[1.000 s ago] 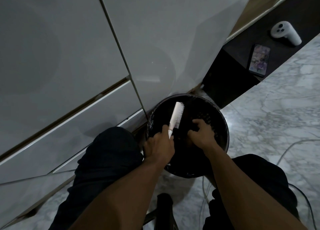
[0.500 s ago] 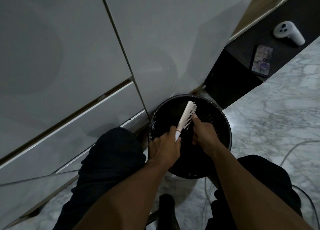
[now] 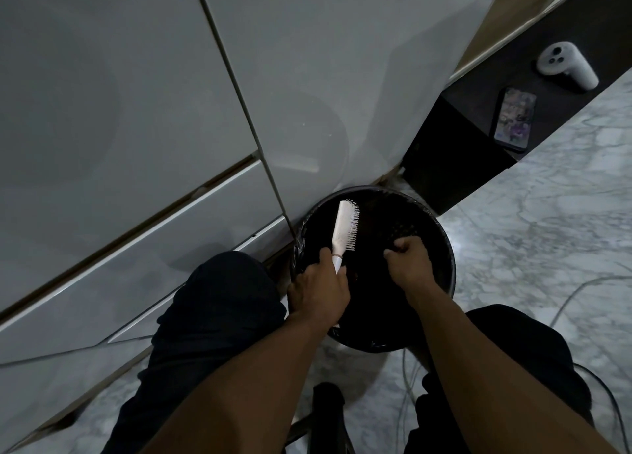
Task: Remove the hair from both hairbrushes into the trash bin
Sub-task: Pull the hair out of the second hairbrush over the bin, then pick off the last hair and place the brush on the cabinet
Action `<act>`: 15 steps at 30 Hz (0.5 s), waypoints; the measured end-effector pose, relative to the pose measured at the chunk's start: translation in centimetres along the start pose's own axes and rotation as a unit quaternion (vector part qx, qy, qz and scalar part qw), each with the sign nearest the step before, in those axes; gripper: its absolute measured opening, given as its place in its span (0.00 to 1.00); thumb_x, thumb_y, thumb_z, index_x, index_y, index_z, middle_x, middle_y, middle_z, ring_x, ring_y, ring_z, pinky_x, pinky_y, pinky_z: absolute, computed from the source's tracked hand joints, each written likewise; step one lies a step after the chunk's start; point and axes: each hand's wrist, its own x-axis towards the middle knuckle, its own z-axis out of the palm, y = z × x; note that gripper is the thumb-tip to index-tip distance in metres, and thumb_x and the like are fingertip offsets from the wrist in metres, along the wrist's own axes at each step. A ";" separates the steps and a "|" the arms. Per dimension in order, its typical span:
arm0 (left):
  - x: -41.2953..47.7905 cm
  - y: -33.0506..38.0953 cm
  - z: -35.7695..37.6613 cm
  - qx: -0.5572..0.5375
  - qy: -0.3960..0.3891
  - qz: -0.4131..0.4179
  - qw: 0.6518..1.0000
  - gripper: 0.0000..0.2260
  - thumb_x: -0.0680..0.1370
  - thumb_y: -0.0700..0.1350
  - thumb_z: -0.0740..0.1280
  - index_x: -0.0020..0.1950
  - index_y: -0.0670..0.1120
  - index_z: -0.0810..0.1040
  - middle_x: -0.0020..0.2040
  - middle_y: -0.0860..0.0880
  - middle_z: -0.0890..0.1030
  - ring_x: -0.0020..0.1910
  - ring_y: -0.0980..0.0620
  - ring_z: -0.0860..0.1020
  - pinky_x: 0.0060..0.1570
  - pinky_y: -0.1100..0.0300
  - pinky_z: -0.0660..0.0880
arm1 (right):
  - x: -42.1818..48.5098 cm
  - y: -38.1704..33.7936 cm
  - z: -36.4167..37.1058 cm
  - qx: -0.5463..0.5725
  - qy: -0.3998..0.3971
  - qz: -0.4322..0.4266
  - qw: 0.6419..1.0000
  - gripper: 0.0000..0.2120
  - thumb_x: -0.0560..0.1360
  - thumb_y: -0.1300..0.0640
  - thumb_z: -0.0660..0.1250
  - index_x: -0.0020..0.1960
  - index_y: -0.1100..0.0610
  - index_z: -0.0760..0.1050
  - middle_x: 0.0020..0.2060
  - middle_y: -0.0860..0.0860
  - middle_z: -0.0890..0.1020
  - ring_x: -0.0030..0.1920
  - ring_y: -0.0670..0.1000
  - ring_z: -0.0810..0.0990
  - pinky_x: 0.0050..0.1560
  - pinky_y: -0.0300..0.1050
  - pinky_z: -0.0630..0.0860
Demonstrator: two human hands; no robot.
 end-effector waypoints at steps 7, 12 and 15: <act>-0.2 0.0 0.1 -0.025 -0.019 -0.009 0.999 0.14 0.82 0.54 0.59 0.57 0.44 0.70 0.51 0.41 0.81 0.49 0.39 0.81 0.44 0.49 0.77 | -0.7 -0.4 -0.4 -0.100 -0.024 -0.032 0.994 0.04 0.77 0.57 0.69 0.51 0.55 0.76 0.43 0.53 0.81 0.49 0.57 0.81 0.56 0.50 0.76; -0.7 0.1 -0.4 -0.043 -0.025 0.008 0.999 0.14 0.82 0.53 0.60 0.55 0.41 0.73 0.51 0.39 0.81 0.49 0.40 0.80 0.47 0.49 0.77 | -2.0 -0.2 -0.9 -0.137 -0.028 -0.092 0.986 0.07 0.77 0.60 0.68 0.49 0.60 0.84 0.44 0.58 0.87 0.48 0.58 0.86 0.55 0.50 0.81; -1.0 0.7 -1.8 -0.053 -0.025 0.011 0.998 0.15 0.81 0.53 0.61 0.55 0.41 0.74 0.52 0.39 0.81 0.49 0.38 0.80 0.46 0.50 0.77 | -3.2 -1.1 -1.7 -0.179 -0.067 -0.135 0.972 0.20 0.76 0.64 0.68 0.68 0.61 0.75 0.56 0.59 0.83 0.58 0.58 0.81 0.58 0.44 0.73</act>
